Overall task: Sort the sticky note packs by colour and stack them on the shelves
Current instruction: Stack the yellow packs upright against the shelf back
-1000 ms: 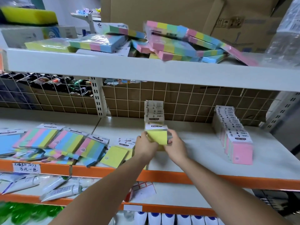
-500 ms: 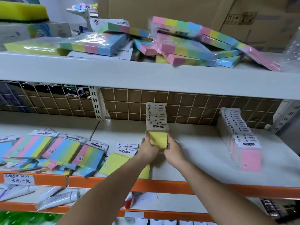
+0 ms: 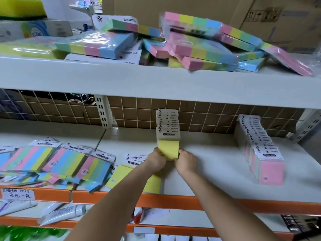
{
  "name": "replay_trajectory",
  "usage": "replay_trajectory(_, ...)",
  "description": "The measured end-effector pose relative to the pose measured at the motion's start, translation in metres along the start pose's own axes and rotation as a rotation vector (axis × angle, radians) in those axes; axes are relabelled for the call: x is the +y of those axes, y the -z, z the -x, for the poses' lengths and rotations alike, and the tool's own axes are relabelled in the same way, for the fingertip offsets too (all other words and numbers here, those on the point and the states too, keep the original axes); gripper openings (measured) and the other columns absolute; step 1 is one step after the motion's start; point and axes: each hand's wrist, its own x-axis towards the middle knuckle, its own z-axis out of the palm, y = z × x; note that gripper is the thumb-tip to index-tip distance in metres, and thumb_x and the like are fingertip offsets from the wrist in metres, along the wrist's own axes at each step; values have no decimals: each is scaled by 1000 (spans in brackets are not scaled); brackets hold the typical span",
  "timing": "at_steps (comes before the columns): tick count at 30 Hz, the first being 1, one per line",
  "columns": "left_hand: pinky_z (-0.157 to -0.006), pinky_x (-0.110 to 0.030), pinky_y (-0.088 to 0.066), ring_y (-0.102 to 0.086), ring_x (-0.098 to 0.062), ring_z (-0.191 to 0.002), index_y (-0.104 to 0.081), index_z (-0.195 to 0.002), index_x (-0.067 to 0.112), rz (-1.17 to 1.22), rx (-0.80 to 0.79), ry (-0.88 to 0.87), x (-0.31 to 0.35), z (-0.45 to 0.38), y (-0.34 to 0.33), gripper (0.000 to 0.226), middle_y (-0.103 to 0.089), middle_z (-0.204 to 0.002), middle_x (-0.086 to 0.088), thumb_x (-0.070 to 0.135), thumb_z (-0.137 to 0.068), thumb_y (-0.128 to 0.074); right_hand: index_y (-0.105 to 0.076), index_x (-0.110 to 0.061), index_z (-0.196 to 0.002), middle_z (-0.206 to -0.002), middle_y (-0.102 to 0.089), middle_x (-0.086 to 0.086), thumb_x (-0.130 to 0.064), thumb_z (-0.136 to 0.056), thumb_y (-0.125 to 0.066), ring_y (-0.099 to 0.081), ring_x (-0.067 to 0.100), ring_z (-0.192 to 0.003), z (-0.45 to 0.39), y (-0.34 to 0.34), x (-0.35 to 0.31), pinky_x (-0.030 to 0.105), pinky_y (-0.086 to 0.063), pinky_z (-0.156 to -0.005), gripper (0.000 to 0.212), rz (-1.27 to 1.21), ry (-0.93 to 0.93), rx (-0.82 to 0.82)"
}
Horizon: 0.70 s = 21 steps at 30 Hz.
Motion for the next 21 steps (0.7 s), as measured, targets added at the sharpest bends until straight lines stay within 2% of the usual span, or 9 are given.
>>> replay_trajectory(3, -78, -24, -41, -51, -22, -90, -35, -138, 12, -35, -4, -29, 0, -1, 3, 47, -61, -112, -13, 6, -92, -38, -60, -15, -118, -119, -66, 9, -28, -94, -57, -60, 28, -113, -2, -1, -1, 30, -46, -87, 28, 16, -8, 6)
replay_trajectory(6, -68, -23, -39, -47, -19, -84, -35, -139, 11, -29, -13, -39, -1, -1, 4, 46, -56, -89, -6, 4, -93, -35, -61, -15, -118, -119, -66, 10, -30, -94, -57, -60, 29, -112, -3, -1, -1, 30, -46, -87, 29, 21, -9, 7)
replay_trajectory(8, -68, -23, -38, -48, -19, -84, -38, -136, 11, -25, -12, -43, -3, -1, 4, 45, -54, -89, -5, 3, -93, -35, -61, -14, -118, -119, -66, 10, -32, -93, -58, -60, 29, -112, -3, -1, -1, 30, -47, -87, 31, 22, -9, 4)
replay_trajectory(12, -59, -26, -41, -48, -18, -70, -49, -105, 10, 42, 39, -19, -2, 1, 7, 22, -50, -76, -1, 0, -89, -36, -61, -13, -115, -117, -66, 11, -27, -90, -61, -60, 30, -111, 1, 0, 3, 31, -47, -84, 29, -67, -19, -15)
replay_trajectory(14, -51, -24, -36, -47, -19, -68, -53, -102, 5, 107, 75, -17, -2, 4, 13, 20, -56, -85, -11, 2, -90, -37, -59, -12, -109, -114, -66, 14, -17, -88, -61, -60, 32, -109, 2, 1, 7, 32, -46, -81, 22, -179, -28, -17)
replay_trajectory(17, -70, -32, -52, -60, -32, -87, -54, -125, 3, 258, 153, -30, -2, 3, 25, 45, -61, -109, -22, 5, -81, -45, -54, -8, -118, -119, -61, 14, -10, -87, -60, -57, 33, -111, 9, 6, 11, 31, -45, -83, 32, -261, -50, 37)
replay_trajectory(18, -70, -31, -54, -62, -34, -86, -57, -122, 3, 264, 188, -45, -2, 5, 31, 44, -62, -109, -22, 5, -79, -45, -54, -8, -119, -121, -58, 13, -10, -87, -60, -56, 32, -111, 13, 9, 12, 31, -44, -83, 33, -264, -45, 77)
replay_trajectory(19, -59, -23, -51, -61, -31, -75, -60, -113, 5, 219, 227, -56, -2, 7, 37, 36, -64, -102, -19, 3, -81, -45, -55, -8, -117, -121, -56, 11, -11, -88, -60, -56, 31, -110, 17, 11, 12, 31, -44, -82, 29, -258, -31, 112)
replay_trajectory(21, -45, -17, -41, -52, -21, -59, -60, -89, 8, 66, 314, -55, -5, 12, 49, 20, -59, -80, -10, 1, -88, -41, -61, -13, -104, -113, -59, 7, -12, -87, -58, -59, 30, -102, 26, 13, 10, 31, -45, -78, 18, -270, 15, 116)
